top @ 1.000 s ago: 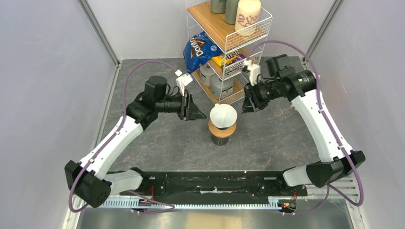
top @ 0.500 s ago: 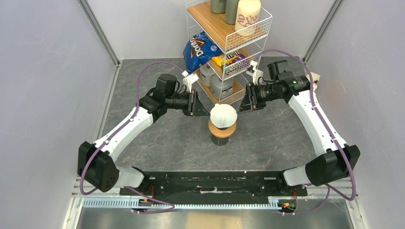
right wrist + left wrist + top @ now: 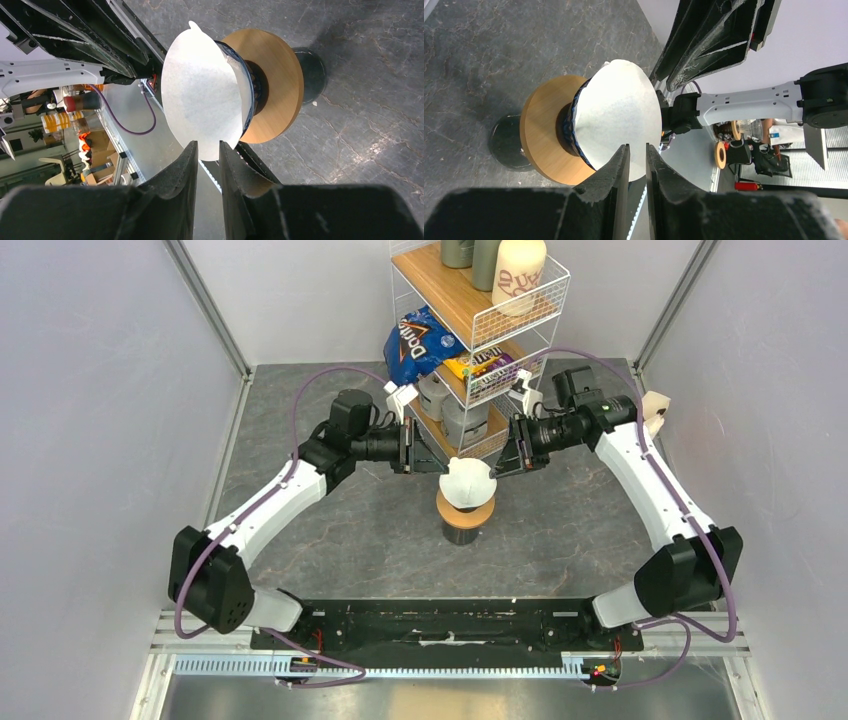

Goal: Place the coffee filter in the dripper

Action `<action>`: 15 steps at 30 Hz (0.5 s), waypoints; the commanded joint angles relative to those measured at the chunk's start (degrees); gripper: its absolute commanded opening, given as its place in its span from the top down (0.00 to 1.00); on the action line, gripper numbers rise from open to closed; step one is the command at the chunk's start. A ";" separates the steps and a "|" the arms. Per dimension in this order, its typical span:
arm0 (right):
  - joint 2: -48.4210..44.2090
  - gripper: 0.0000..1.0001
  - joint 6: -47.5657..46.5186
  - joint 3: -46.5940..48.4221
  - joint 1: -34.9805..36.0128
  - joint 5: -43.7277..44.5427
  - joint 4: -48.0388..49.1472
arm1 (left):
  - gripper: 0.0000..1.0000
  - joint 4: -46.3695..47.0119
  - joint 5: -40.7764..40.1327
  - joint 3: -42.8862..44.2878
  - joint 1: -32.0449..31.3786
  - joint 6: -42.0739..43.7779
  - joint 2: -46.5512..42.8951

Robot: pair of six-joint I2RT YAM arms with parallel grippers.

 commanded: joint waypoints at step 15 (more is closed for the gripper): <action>2.43 0.71 -3.27 -1.20 0.18 -1.47 -0.34 | 0.76 1.45 2.91 -0.99 -0.89 -1.11 3.39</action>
